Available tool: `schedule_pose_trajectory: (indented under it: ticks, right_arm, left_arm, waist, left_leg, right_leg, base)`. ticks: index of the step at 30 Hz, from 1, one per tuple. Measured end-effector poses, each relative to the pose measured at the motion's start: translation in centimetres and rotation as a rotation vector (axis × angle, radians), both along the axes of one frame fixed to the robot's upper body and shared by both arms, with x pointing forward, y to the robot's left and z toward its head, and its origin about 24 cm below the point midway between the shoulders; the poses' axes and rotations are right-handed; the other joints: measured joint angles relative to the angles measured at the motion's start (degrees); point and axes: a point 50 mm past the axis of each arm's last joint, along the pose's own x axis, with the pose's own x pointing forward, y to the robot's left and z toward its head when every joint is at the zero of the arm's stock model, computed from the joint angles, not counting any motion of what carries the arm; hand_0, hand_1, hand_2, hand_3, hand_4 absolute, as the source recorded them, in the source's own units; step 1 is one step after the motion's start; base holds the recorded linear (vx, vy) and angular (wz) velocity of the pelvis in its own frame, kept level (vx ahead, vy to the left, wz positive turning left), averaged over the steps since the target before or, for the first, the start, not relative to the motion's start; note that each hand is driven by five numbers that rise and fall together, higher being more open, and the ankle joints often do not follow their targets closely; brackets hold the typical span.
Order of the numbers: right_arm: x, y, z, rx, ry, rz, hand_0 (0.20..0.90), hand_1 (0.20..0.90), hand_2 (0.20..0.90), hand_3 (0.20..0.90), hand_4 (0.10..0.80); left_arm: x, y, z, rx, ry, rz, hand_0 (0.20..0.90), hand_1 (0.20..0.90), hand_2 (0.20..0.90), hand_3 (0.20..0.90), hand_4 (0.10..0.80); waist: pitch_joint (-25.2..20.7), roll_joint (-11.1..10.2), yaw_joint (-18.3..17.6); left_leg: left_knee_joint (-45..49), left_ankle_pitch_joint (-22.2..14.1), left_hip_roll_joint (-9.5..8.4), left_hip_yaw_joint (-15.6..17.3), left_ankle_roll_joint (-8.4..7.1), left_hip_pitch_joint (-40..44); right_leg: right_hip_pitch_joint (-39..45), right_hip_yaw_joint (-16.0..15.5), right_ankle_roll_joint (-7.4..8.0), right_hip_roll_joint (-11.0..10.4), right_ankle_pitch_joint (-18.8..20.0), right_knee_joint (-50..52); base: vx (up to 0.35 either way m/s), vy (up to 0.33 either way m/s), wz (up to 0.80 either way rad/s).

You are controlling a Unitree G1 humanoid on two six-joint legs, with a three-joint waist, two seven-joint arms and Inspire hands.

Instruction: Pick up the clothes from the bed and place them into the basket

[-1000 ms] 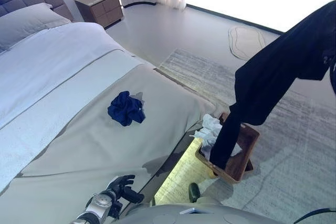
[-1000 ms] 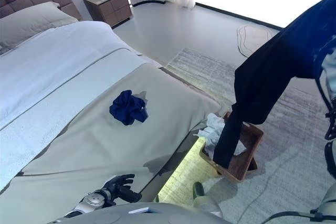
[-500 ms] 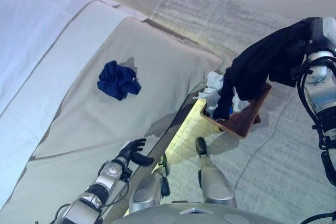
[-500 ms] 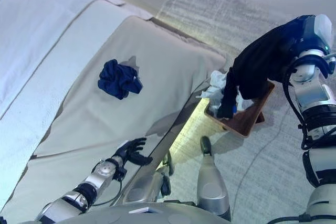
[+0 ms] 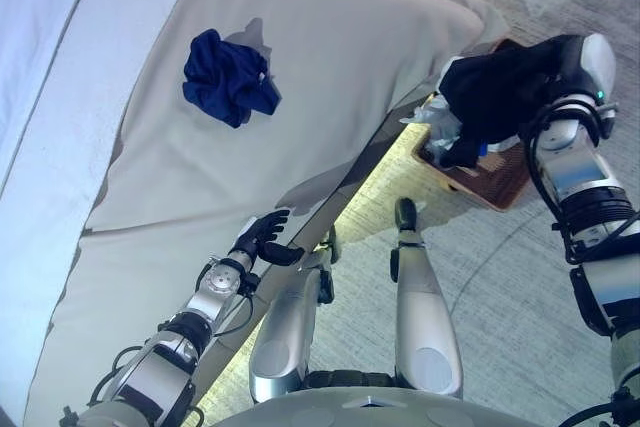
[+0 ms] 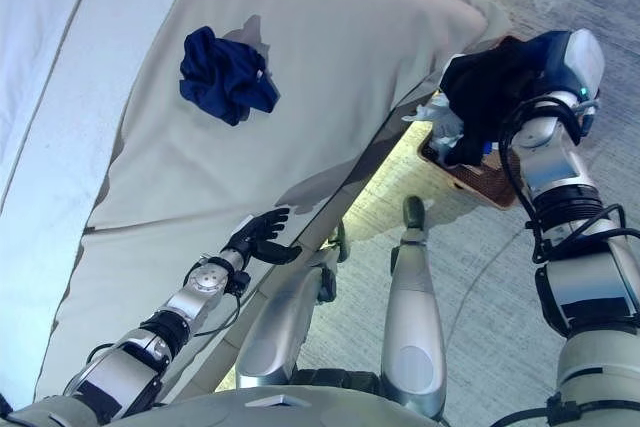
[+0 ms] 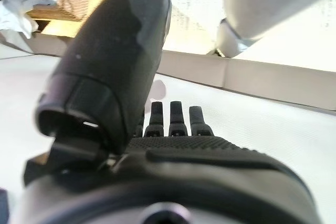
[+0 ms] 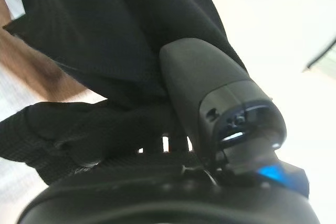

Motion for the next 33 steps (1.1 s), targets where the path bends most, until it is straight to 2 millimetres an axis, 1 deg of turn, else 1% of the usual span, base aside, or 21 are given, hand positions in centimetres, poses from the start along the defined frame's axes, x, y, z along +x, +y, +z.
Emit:
schedule_pose_trajectory:
  ticks: [2,5,7,8,9,12,14,16,17,19,22,24,26,28,29,30,32,33]
  right_arm:
    - [0.3,0.0,-0.4,0.019,0.028,-0.028,0.3,0.3,0.3,0.2,0.1]
    - [0.0,-0.6,-1.7,0.026,0.093,-0.092,0.3,0.3,0.3,0.2,0.1]
    - [-0.1,-1.0,-2.5,0.036,0.129,-0.123,0.3,0.3,0.3,0.2,0.1]
    - [-0.3,-1.4,-3.2,0.049,0.169,-0.155,0.592,0.592,0.592,0.54,0.44]
    - [-0.5,-1.8,-4.0,0.06,0.205,-0.18,0.9,0.9,0.9,0.9,0.8]
    - [-1.7,-3.3,-6.5,0.104,0.342,-0.262,0.9,0.9,0.9,0.9,0.8]
    - [-2.3,-3.9,-7.5,0.129,0.399,-0.286,0.9,0.9,0.9,0.9,0.8]
    - [-2.7,-4.2,-8.0,0.151,0.447,-0.297,0.9,0.9,0.9,0.9,0.8]
    - [-2.8,-4.3,-8.3,0.169,0.476,-0.295,0.9,0.9,0.9,0.9,0.8]
    - [-3.1,-4.6,-8.5,0.191,0.5,-0.289,0.9,0.9,0.9,0.9,0.8]
    - [-3.5,-5.2,-8.6,0.221,0.458,-0.301,0.9,0.9,0.9,0.9,0.8]
    - [-3.7,-5.9,-7.6,0.232,0.361,-0.325,0.9,0.9,0.9,0.9,0.8]
    - [-3.9,-6.6,-4.9,0.184,0.191,-0.341,0.9,0.9,0.9,0.9,0.8]
    - [-4.4,-6.4,-2.3,0.131,0.014,-0.315,0.9,0.9,0.9,0.9,0.8]
    - [-4.7,-6.2,-1.3,0.107,-0.066,-0.314,0.9,0.9,0.9,0.9,0.8]
    - [-5.0,-6.1,-0.8,0.099,-0.106,-0.314,0.9,0.9,0.9,0.9,0.8]
    - [-6.1,-5.7,1.0,0.059,-0.24,-0.327,0.9,0.9,0.9,0.9,0.8]
    - [-7.2,-5.3,2.2,0.006,-0.34,-0.337,0.9,0.9,0.9,0.9,0.8]
  left_arm:
    - [-0.1,-0.1,0.2,0.002,-0.008,-0.02,0.9,0.9,0.9,0.9,0.8]
    - [0.0,-0.8,0.5,-0.013,-0.023,-0.053,0.9,0.9,0.9,0.9,0.8]
    - [0.2,-1.0,0.9,-0.033,-0.039,-0.052,0.9,0.9,0.9,0.9,0.8]
    - [0.4,-1.1,1.1,-0.043,-0.05,-0.053,0.9,0.9,0.9,0.9,0.8]
    - [0.4,-1.2,1.3,-0.053,-0.057,-0.052,0.9,0.9,0.9,0.9,0.8]
    - [0.5,-1.4,1.6,-0.064,-0.07,-0.059,0.9,0.9,0.9,0.9,0.8]
    - [0.6,-1.3,1.6,-0.07,-0.074,-0.055,0.9,0.9,0.9,0.9,0.8]
    - [0.5,-1.3,1.7,-0.072,-0.077,-0.057,0.9,0.9,0.9,0.9,0.8]
    - [0.5,-1.2,1.7,-0.072,-0.077,-0.058,0.9,0.9,0.9,0.9,0.8]
    - [0.5,-1.2,1.6,-0.07,-0.076,-0.057,0.9,0.9,0.9,0.9,0.8]
    - [0.4,-1.1,1.5,-0.067,-0.067,-0.052,0.9,0.9,0.9,0.9,0.8]
    - [0.2,-1.0,1.3,-0.066,-0.062,-0.047,0.9,0.9,0.9,0.9,0.8]
    - [-0.2,-0.7,1.0,-0.066,-0.048,-0.027,0.9,0.9,0.9,0.9,0.8]
    - [-0.7,0.0,0.4,-0.058,-0.024,0.021,0.9,0.9,0.9,0.9,0.8]
    - [-1.0,0.5,0.2,-0.057,-0.014,0.048,0.9,0.9,0.9,0.9,0.8]
    - [-1.1,0.8,0.1,-0.057,-0.008,0.063,0.9,0.9,0.9,0.9,0.8]
    - [-1.5,1.6,-0.4,-0.05,0.016,0.114,0.9,0.9,0.9,0.9,0.8]
    - [-1.6,2.1,-0.6,-0.047,0.023,0.146,0.9,0.9,0.9,0.9,0.8]
  waist:
    - [-0.01,0.02,0.98]
    - [-0.01,0.01,2.25]
    - [-0.01,0.02,2.64]
    - [-0.01,0.02,2.81]
    - [-0.02,0.03,3.05]
    - [-0.02,0.03,3.79]
    - [-0.02,0.03,3.74]
    - [-0.02,0.03,4.01]
    - [-0.02,0.03,4.26]
    - [-0.02,0.03,4.45]
    - [0.0,0.0,4.19]
    - [0.07,-0.11,4.13]
    - [0.38,-0.6,3.4]
    - [0.84,-1.32,2.33]
    - [1.36,-2.16,1.73]
    - [1.64,-2.64,1.49]
    - [1.88,-3.93,0.32]
    - [1.81,-4.82,-0.37]
  left_leg:
    - [3.24,-0.64,-0.07,-0.17,0.3,-4.75]
    - [7.3,-1.2,0.11,-0.33,-0.05,-10.35]
    - [8.76,-1.61,0.16,-0.72,-0.12,-12.65]
    - [9.78,-1.67,0.18,-1.03,-0.16,-14.21]
    - [10.35,-1.73,0.23,-1.35,-0.12,-14.98]
    - [11.85,-2.02,0.21,-2.24,-0.36,-16.19]
    - [12.29,-2.11,0.17,-2.92,-0.43,-16.79]
    - [12.35,-2.08,0.15,-3.04,-0.41,-16.94]
    - [12.4,-1.89,0.18,-3.1,-0.12,-16.92]
    - [12.05,-1.85,0.39,-3.47,-0.07,-16.59]
    - [11.76,-1.84,0.8,-4.19,-0.07,-15.28]
    - [10.0,-1.65,1.23,-4.4,0.23,-13.25]
    - [7.14,-1.21,1.09,-3.44,0.84,-10.07]
    - [4.39,-0.55,0.93,-2.68,1.52,-6.72]
    - [3.23,-0.46,0.86,-2.34,1.64,-4.59]
    - [2.49,-0.47,0.81,-2.11,1.66,-3.26]
    - [0.43,-0.39,0.68,-1.66,1.74,0.2]
    - [-0.74,-0.37,0.62,-1.56,1.73,2.22]
  right_leg:
    - [-4.03,-0.06,0.05,-0.17,-0.11,1.92]
    - [-8.76,-0.28,0.04,-0.23,-0.09,4.41]
    - [-10.59,-0.49,0.04,-0.25,-0.09,4.98]
    - [-11.78,-0.61,0.04,-0.3,-0.09,5.51]
    - [-12.29,-0.73,0.05,-0.28,-0.08,5.7]
    - [-12.69,-1.34,0.04,-0.42,-0.09,6.31]
    - [-12.67,-1.86,0.03,-0.49,-0.08,6.21]
    - [-12.58,-1.96,-0.03,-0.49,-0.03,5.97]
    - [-12.36,-2.03,-0.28,-0.47,0.16,5.71]
    - [-11.33,-2.49,-0.26,-0.28,1.03,4.17]
    - [-8.33,-3.65,-0.2,0.13,2.4,1.21]
    - [-5.24,-3.75,-0.11,0.74,3.97,-2.83]
    - [-1.58,-3.28,0.48,0.7,5.69,-7.07]
    - [2.16,-2.75,0.91,0.7,7.44,-10.96]
    - [4.38,-2.51,0.95,0.65,8.03,-12.54]
    - [5.7,-2.34,1.15,0.65,8.14,-13.51]
    - [9.41,-2.14,1.48,0.56,8.78,-16.24]
    - [11.54,-2.02,1.72,0.55,9.34,-17.73]
  base:
    - [-0.005,-0.042,0.15]
    - [-0.001,-0.037,0.11]
    - [0.006,-0.019,0.06]
    - [0.018,-0.025,0.07]
    - [0.025,-0.021,0.09]
    - [0.031,-0.006,0.1]
    - [0.024,0.014,0.12]
    - [0.024,0.027,0.06]
    - [0.033,0.036,0.0]
    - [0.034,0.043,0.0]
    - [0.031,0.042,0.01]
    - [0.035,0.115,-0.11]
    - [0.048,0.198,-0.2]
    - [0.034,0.197,-0.19]
    - [0.02,0.161,-0.1]
    - [0.016,0.152,-0.12]
    - [0.029,0.157,-0.11]
    - [0.056,0.176,-0.07]
